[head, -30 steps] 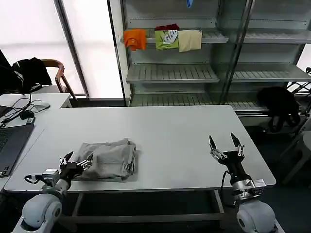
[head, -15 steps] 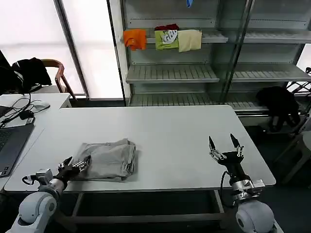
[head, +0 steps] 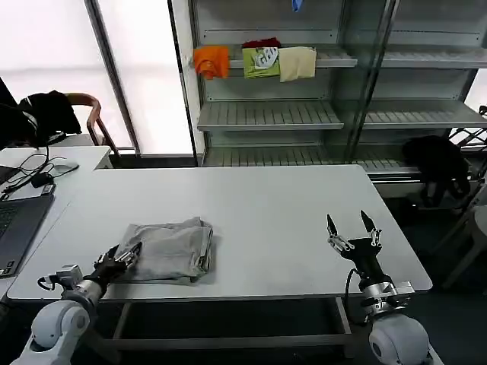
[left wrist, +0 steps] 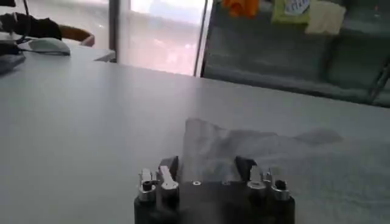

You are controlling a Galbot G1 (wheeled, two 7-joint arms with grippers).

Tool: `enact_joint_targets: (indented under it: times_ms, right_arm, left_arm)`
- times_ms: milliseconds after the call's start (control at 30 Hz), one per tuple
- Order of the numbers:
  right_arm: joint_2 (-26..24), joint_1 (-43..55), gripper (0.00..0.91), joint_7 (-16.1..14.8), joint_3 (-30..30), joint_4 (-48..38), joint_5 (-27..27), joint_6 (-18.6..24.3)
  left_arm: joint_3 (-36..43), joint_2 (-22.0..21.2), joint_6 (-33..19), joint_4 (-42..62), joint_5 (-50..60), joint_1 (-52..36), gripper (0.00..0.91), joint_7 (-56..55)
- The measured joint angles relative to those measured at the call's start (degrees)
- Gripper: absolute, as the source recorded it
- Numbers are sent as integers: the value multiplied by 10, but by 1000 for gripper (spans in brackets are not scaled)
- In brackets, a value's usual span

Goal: Fold and organize the clothes.

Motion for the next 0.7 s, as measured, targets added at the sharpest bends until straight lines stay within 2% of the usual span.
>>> enact_joint_targets:
  times_ms: [700]
  right_arm:
    - [0, 6, 907, 0, -7, 3, -3, -2]
  left_arm:
    - [7, 8, -26, -12, 10, 6, 0, -4]
